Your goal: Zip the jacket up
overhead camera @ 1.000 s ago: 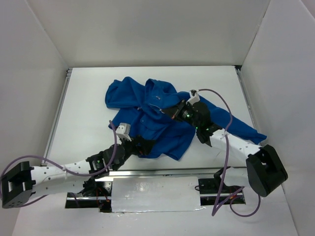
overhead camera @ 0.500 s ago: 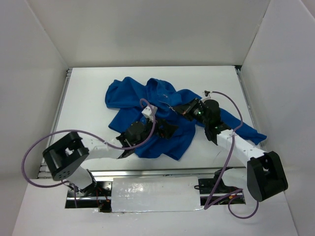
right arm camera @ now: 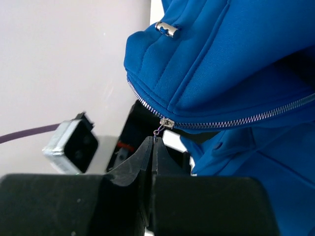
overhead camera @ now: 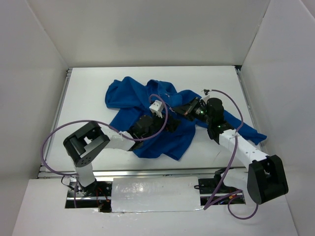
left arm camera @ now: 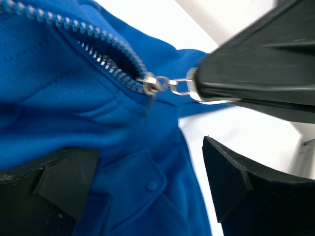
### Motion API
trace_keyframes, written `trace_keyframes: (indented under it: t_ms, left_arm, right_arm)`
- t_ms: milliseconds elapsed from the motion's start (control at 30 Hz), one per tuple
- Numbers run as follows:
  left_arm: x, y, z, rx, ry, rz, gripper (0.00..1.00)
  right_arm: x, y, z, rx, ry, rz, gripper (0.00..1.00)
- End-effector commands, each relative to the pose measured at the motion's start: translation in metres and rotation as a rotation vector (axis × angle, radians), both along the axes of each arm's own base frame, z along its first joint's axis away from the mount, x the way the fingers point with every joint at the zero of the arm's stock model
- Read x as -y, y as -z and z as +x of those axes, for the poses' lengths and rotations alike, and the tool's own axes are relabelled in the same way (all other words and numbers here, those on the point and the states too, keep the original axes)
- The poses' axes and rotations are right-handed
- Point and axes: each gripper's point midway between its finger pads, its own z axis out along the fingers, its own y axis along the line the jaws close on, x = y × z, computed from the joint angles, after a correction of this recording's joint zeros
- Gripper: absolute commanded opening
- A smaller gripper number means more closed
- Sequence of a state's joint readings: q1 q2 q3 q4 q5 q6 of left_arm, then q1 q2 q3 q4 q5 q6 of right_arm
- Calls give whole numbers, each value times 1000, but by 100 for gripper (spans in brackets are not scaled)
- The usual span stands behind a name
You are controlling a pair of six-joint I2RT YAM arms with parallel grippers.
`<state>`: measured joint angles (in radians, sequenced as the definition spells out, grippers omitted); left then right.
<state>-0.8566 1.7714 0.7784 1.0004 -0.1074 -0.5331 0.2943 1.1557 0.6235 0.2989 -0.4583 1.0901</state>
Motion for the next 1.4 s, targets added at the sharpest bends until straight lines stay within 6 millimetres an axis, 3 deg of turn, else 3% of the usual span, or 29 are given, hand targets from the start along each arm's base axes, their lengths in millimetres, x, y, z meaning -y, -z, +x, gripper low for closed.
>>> trace_keyframes:
  t_ms: [0, 167, 200, 267, 300, 367, 400, 467, 533, 567, 733, 867, 900, 967, 1000, 1067, 1167, 1200, 1233, 1300, 1367]
  left_arm:
    - [3, -29, 22, 144, -52, -16, 96]
    - [-6, -17, 37, 157, -121, 30, 87]
    - [-9, -20, 44, 165, -136, 23, 77]
    - [-12, -13, 52, 160, -156, 27, 71]
    - [-12, -14, 55, 163, -159, 19, 58]
    - [-14, -11, 60, 163, -152, 9, 49]
    - [-13, -9, 60, 159, -140, 3, 33]
    - [-15, -8, 57, 152, -130, 5, 13]
    - [-13, -8, 50, 155, -87, 14, 5]
    - [-16, 0, 44, 140, -76, 33, 0]
    - [-26, 12, 15, 103, -2, 33, 0]
    - [-29, 36, -15, 29, 100, 49, 0]
    - [-29, 40, -19, 17, 114, 52, 0]
    - [-29, 49, -28, -11, 141, 58, 0]
    - [-28, 54, -33, -23, 170, 65, 0]
    - [-27, 61, -40, -39, 192, 72, 0]
    - [-27, 69, -49, -56, 223, 87, 0]
    - [-27, 69, -52, -57, 232, 91, 0]
    - [-28, 75, -56, -67, 243, 116, 0]
    - [-30, 77, -58, -73, 244, 138, 0]
    - [-35, 76, -59, -79, 221, 139, 0]
  right_arm:
    - [-10, -44, -8, 106, -82, 64, 0]
    - [-9, -50, -9, 122, -85, 54, 0]
    - [-10, -52, -11, 124, -96, 61, 0]
    - [-12, -60, -13, 134, -109, 81, 0]
    - [-14, -61, -14, 134, -121, 87, 0]
    - [-14, -65, -13, 137, -125, 94, 0]
    - [-14, -67, -11, 140, -122, 93, 0]
    - [-14, -64, -7, 127, -113, 88, 0]
    - [-12, -66, 0, 122, -101, 94, 0]
    - [-13, -62, 5, 95, -99, 107, 0]
    - [-8, -78, 26, 81, -61, 191, 0]
    - [3, -95, 55, 64, 26, 210, 0]
    - [5, -113, 62, 93, 35, 217, 0]
    - [3, -120, 74, 90, 39, 212, 0]
    - [2, -141, 80, 119, 34, 217, 0]
    - [-4, -164, 93, 149, 2, 227, 0]
    - [-8, -172, 112, 152, -11, 230, 0]
    - [-8, -189, 117, 176, -13, 232, 0]
    - [-9, -186, 126, 169, -17, 230, 0]
    - [-15, -205, 124, 214, -70, 249, 0]
    - [-19, -201, 120, 204, -110, 264, 0]
